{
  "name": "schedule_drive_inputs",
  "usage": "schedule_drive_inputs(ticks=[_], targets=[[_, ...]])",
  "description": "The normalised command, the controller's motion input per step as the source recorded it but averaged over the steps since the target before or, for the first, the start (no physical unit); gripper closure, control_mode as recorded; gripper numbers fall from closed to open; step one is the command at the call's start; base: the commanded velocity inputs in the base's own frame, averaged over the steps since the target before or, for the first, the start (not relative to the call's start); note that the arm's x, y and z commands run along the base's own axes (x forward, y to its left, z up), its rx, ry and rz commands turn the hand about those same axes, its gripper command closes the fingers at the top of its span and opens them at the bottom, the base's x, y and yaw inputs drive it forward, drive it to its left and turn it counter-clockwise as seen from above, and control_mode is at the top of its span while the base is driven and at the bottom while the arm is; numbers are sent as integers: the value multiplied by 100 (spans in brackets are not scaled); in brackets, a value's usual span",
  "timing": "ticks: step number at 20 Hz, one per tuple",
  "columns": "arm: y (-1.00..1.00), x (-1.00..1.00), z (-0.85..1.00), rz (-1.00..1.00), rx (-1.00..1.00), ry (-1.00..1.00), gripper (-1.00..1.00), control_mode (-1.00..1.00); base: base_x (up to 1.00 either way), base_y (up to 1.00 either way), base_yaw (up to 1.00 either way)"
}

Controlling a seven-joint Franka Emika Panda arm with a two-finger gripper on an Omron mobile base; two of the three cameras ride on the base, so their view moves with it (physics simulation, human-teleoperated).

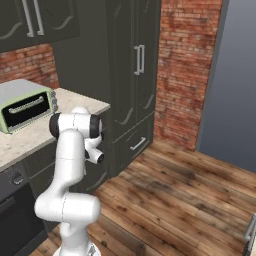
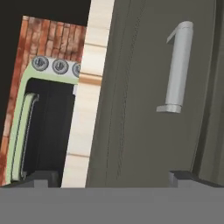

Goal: Take a straw from the drawer in front and place it inside the glass cup on the dining counter.

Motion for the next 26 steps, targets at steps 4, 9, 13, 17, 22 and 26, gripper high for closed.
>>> schedule_drive_inputs(ticks=[4,9,13,17,22,26], targets=[[14,23,-7,0,1,0,-100,-100,0,0,0],[14,24,-2,-1,1,0,-100,-100,0,0,0],[9,21,-6,-1,1,0,-100,-100,0,0,0],[7,15,-13,-1,0,0,-100,-100,0,0,0],[8,15,-17,-1,0,0,-100,-100,0,0,0],[11,15,-14,0,1,0,-100,-100,0,0,0]])
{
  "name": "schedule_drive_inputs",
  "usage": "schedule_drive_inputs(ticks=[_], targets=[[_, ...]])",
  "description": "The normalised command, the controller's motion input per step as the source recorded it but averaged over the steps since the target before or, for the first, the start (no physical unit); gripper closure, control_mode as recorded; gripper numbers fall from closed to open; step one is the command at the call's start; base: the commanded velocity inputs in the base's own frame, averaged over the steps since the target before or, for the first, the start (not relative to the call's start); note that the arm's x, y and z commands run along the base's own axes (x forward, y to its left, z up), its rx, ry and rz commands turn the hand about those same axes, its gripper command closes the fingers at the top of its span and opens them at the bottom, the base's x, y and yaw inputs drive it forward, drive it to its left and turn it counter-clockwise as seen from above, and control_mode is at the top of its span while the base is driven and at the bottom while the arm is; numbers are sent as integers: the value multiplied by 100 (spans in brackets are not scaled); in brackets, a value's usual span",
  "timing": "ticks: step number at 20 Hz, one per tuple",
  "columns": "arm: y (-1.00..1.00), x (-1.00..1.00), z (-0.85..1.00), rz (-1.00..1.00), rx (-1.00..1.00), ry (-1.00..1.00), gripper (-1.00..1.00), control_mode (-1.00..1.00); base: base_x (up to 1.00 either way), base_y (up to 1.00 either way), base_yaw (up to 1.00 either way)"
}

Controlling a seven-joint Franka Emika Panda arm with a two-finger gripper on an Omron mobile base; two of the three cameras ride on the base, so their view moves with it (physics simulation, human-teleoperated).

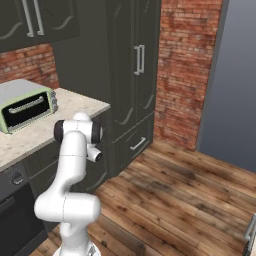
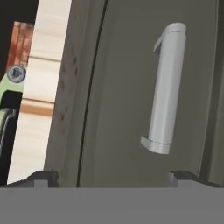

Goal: Take a straw from the drawer in front and place it inside the glass cup on the dining counter.

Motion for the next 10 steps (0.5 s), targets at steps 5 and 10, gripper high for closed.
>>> schedule_drive_inputs(ticks=[5,10], targets=[[9,16,-10,0,1,0,-100,-100,0,0,0],[8,14,-10,0,0,0,-100,-100,0,0,0]])
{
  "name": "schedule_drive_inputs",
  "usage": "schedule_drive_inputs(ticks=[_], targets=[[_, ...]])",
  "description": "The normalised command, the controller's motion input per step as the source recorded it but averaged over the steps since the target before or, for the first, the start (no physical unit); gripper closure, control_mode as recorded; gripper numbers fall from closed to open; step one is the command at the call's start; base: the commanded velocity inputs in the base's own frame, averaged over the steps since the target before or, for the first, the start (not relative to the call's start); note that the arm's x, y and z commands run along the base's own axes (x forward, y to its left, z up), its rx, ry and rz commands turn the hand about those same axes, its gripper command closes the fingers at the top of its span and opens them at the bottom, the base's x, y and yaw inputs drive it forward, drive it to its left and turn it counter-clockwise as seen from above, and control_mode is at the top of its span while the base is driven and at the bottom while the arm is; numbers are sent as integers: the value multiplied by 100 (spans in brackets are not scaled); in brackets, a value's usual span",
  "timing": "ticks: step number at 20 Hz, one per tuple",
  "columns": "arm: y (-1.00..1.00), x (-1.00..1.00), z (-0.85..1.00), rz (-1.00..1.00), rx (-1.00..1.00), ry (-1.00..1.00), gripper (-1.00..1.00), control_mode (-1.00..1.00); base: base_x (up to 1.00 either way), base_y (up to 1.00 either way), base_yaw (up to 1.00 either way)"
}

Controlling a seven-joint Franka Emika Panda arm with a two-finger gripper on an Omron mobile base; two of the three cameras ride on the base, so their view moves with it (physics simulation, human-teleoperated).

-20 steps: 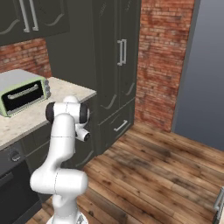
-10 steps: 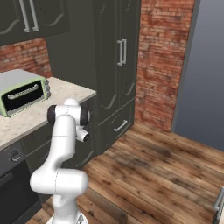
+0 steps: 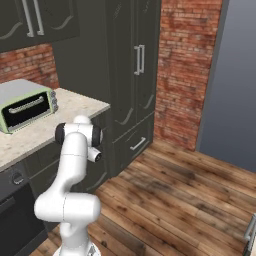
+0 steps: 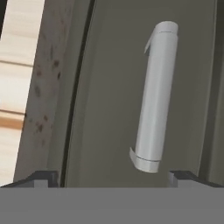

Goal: Take a straw from the drawer in front and place it inside the glass cup on the dining counter.

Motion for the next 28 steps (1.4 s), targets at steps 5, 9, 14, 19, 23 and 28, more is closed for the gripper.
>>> schedule_drive_inputs(ticks=[5,9,14,19,23,28], targets=[[8,18,-9,-1,0,0,-100,-100,0,0,0],[6,16,-8,-1,0,0,-100,-100,0,0,0],[1,13,-9,-1,0,0,-100,-100,0,0,0],[2,14,-11,0,1,0,-100,-100,0,0,0],[4,16,-11,0,1,0,-100,-100,0,0,0],[8,17,-11,0,1,0,-100,-100,0,0,0]])
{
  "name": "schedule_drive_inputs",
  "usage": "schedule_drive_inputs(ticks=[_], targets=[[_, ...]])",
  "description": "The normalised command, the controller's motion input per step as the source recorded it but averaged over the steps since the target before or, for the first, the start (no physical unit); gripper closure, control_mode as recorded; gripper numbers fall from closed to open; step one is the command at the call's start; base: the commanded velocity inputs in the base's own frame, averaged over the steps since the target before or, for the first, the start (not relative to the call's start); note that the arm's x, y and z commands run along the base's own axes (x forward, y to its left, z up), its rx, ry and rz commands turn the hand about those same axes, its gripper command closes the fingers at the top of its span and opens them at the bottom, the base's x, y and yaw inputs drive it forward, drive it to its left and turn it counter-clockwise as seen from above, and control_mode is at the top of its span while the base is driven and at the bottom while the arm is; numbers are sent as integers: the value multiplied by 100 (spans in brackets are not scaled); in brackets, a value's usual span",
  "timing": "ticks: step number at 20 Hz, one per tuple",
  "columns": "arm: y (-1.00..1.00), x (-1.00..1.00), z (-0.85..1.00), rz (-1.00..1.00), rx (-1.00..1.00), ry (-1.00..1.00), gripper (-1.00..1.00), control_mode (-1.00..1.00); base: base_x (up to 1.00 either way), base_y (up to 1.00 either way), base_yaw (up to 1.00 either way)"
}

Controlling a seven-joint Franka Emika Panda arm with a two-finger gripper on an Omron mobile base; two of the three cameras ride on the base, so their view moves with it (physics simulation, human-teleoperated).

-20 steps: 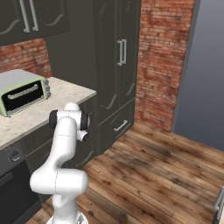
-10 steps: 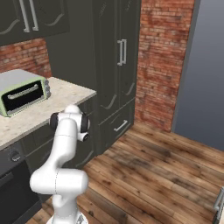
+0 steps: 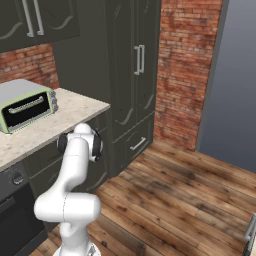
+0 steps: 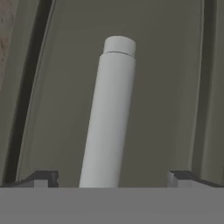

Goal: Take a straw from the drawer in front and place it inside the glass cup on the dining counter.

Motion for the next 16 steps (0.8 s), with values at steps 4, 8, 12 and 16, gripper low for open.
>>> schedule_drive_inputs(ticks=[4,8,12,16], targets=[[27,6,-11,0,0,2,100,-100,0,0,0],[23,3,-10,0,0,4,100,-100,0,0,0],[0,0,-4,-2,0,2,100,-100,0,0,0],[-26,-2,-3,-4,0,0,100,-100,0,0,0]])
